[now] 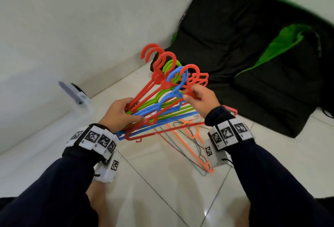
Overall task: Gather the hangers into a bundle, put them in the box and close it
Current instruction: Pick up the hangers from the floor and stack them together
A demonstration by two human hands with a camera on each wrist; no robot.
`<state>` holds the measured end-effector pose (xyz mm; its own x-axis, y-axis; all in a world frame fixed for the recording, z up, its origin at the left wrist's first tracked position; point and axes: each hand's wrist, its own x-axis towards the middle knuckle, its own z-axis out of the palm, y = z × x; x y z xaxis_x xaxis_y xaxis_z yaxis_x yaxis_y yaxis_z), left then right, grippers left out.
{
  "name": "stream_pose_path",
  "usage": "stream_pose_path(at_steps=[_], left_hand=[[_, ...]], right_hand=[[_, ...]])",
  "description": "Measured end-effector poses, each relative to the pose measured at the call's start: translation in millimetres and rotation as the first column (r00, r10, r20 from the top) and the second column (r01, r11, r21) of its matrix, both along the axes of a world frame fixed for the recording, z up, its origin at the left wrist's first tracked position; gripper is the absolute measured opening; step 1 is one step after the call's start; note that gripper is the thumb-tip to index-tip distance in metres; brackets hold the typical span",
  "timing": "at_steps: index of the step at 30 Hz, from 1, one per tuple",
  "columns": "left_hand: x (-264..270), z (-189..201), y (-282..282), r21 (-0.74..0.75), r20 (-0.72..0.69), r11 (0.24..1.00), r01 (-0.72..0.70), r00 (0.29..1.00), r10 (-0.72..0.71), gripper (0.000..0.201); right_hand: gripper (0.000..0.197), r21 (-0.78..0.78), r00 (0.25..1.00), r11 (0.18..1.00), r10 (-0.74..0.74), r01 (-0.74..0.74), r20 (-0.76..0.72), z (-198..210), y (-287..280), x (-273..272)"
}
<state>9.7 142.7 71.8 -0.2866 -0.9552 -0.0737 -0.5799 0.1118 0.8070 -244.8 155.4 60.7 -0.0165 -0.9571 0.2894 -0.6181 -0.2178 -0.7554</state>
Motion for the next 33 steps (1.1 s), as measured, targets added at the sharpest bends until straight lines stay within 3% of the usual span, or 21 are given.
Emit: stream_pose_path(at_steps=[6, 8, 19, 22, 26, 29, 31, 33], left_hand=[[-2, 8, 11, 0.096, -0.084, 0.994, 0.048, 0.996, -0.04, 0.029], [-3, 7, 14, 0.109, -0.107, 0.993, 0.047, 0.994, -0.036, 0.029], [-15, 3, 17, 0.09, -0.072, 0.995, 0.036, 0.997, -0.03, 0.05], [-14, -6, 15, 0.081, -0.048, 0.997, 0.021, 0.999, -0.017, 0.048], [-11, -24, 6, 0.068, 0.008, 0.998, -0.007, 1.0, 0.006, 0.046], [-8, -43, -6, 0.097, 0.065, 0.995, -0.031, 0.998, 0.025, 0.044], [-5, -57, -18, 0.107, 0.104, 0.993, -0.057, 0.993, 0.046, 0.043], [-5, -70, -30, 0.107, 0.142, 0.991, -0.081, 0.988, 0.065, 0.042]], right_hand=[[0.02, 0.025, 0.997, 0.998, 0.055, -0.054, -0.054, 8, 9, -3], [0.013, -0.03, 0.996, 0.997, 0.072, -0.073, -0.051, 7, 10, 2], [0.005, -0.107, 0.987, 0.994, -0.007, 0.024, 0.16, -2, -1, 16], [0.015, -0.102, 0.982, 0.994, -0.025, 0.045, 0.189, -6, -7, 19], [0.024, 0.037, 0.939, 0.99, -0.144, 0.139, 0.311, -27, -16, 13], [0.035, 0.221, 0.843, 0.927, -0.368, 0.302, 0.392, -69, -17, -14], [0.037, 0.436, 0.815, 0.816, -0.517, 0.379, 0.26, -109, -10, -34], [0.038, 0.604, 0.84, 0.694, -0.538, 0.392, 0.073, -151, -1, -47]])
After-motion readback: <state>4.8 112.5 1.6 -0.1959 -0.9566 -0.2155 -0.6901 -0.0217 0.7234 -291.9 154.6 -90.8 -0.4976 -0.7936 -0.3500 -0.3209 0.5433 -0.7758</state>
